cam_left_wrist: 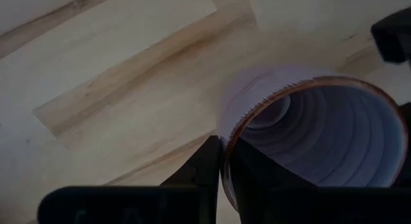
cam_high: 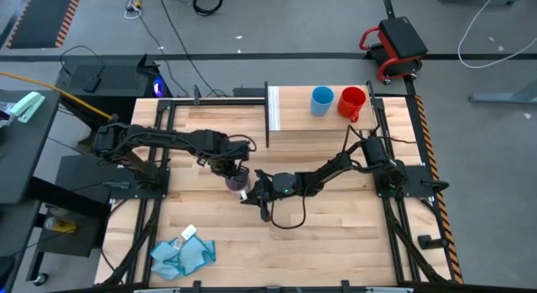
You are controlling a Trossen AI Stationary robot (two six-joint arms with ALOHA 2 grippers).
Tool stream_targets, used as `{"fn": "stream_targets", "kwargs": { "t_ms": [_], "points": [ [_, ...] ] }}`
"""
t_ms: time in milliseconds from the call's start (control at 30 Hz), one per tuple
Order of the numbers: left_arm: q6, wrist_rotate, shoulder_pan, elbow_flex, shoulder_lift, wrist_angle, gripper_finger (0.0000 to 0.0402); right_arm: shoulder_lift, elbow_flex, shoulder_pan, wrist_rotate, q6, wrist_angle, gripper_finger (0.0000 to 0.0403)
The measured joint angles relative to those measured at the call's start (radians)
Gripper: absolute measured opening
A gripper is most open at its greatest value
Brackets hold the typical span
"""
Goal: Stack small to large cups/mugs on shelf
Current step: Put the violet mug on the shelf
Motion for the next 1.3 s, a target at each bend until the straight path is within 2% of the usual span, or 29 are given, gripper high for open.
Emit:
{"fn": "stream_targets", "kwargs": {
  "t_ms": [200, 367, 667, 900, 1000, 1133, 1300],
  "points": [
    [0.004, 0.03, 0.001, 0.005, 0.001, 0.024, 0.0039, 0.0, 0.0, 0.001, 0.004, 0.005, -0.003, 0.0036],
    [0.034, 0.019, 0.002, 0.074, 0.002, -0.008, 0.0054, -0.002, 0.0, 0.006, 0.008, -0.005, 0.006, 0.0036],
    [0.129, -0.139, 0.02, 0.276, -0.007, -0.18, 0.0065, 0.001, -0.001, 0.018, 0.012, 0.013, -0.015, 0.0036],
    [0.19, -0.351, 0.072, 0.397, -0.007, -0.376, 0.0054, -0.035, -0.003, 0.034, 0.016, -0.029, -0.062, 0.0036],
    [0.198, -0.409, 0.119, 0.414, -0.007, -0.438, 0.0049, -0.082, -0.002, 0.041, 0.031, -0.074, -0.115, 0.0036],
    [0.255, -0.417, 0.193, 0.4, -0.007, -0.46, 0.0043, -0.148, -0.003, 0.047, 0.065, -0.145, -0.224, 0.0036],
    [0.309, -0.417, 0.287, 0.345, -0.007, -0.456, 0.0032, -0.25, -0.002, 0.047, 0.071, -0.16, -0.3, 0.0036]
  ]
}}
